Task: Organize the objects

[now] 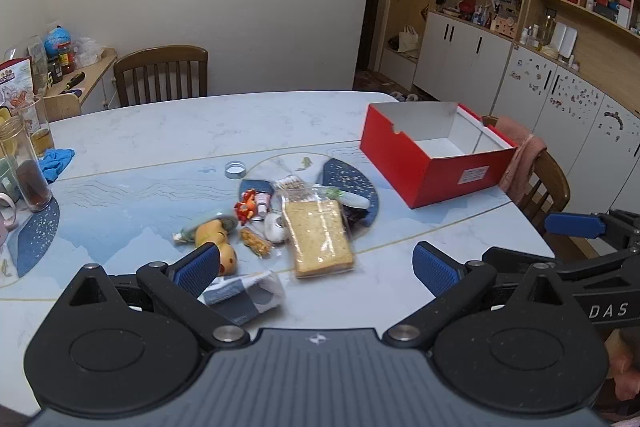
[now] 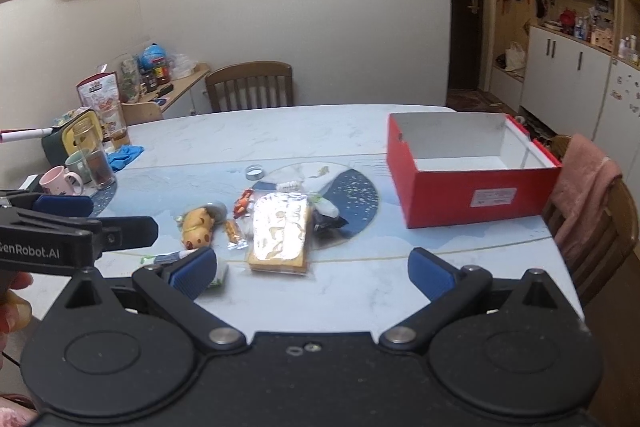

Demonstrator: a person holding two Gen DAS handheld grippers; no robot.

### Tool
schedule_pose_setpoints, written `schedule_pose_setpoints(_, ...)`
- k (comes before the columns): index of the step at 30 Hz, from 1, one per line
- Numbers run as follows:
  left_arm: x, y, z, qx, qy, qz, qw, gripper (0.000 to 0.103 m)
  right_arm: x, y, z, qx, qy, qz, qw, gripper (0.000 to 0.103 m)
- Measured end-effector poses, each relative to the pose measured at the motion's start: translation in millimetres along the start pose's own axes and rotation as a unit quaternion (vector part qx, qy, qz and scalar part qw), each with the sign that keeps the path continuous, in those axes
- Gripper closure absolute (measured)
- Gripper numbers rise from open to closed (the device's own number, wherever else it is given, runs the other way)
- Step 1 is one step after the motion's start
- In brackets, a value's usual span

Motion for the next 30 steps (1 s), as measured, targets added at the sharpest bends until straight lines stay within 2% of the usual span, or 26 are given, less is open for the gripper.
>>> schedule_pose_setpoints(5, 9.4, -17.1, -24.2, 0.015, 0.001, -0.005, 0.9999, 0.000, 12.6, -17.9, -3.9, -0.004, 0.003, -0.006, 1.000, 0.001)
schedule_pose_setpoints(8, 12.6, -31.1, -36.5, 0.011, -0.021, -0.005, 0.9997, 0.000, 18.0, -32.8, -6.4, -0.005, 0.004, -0.016, 1.000, 0.001)
schedule_pose_setpoints(12, 7.1, -57.0, -50.8, -0.016, -0.042, -0.029, 0.9986, 0.000, 25.2, -57.9, -10.4, -0.004, 0.003, -0.040, 0.999, 0.001)
schedule_pose_setpoints(18, -8.8, -99.7, -73.7, -0.026, -0.066, -0.063, 0.9955, 0.000, 35.3, -93.9, -15.4, -0.001, 0.000, -0.063, 0.998, 0.001)
schedule_pose_setpoints(22, -20.6, -126.3, -80.6, -0.034, -0.095, -0.088, 0.9909, 0.000, 37.7, -119.9, -18.7, -0.004, 0.005, -0.079, 0.997, 0.001)
schedule_pose_setpoints(30, -41.8, -166.8, -87.0, -0.027, -0.162, -0.125, 0.9784, 0.001, 37.8, -175.7, -29.8, -0.005, 0.016, -0.118, 0.993, 0.001)
Point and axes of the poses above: each gripper's, at about its wrist camera, not at the fingertips, and y roughly against the way its jaws point, z to its right, x to its top, the point moved 10 cm from there along -y, roughly the way its jaws point, and after that the axes turned 12 degrees about -z, right-handed, at the moved point
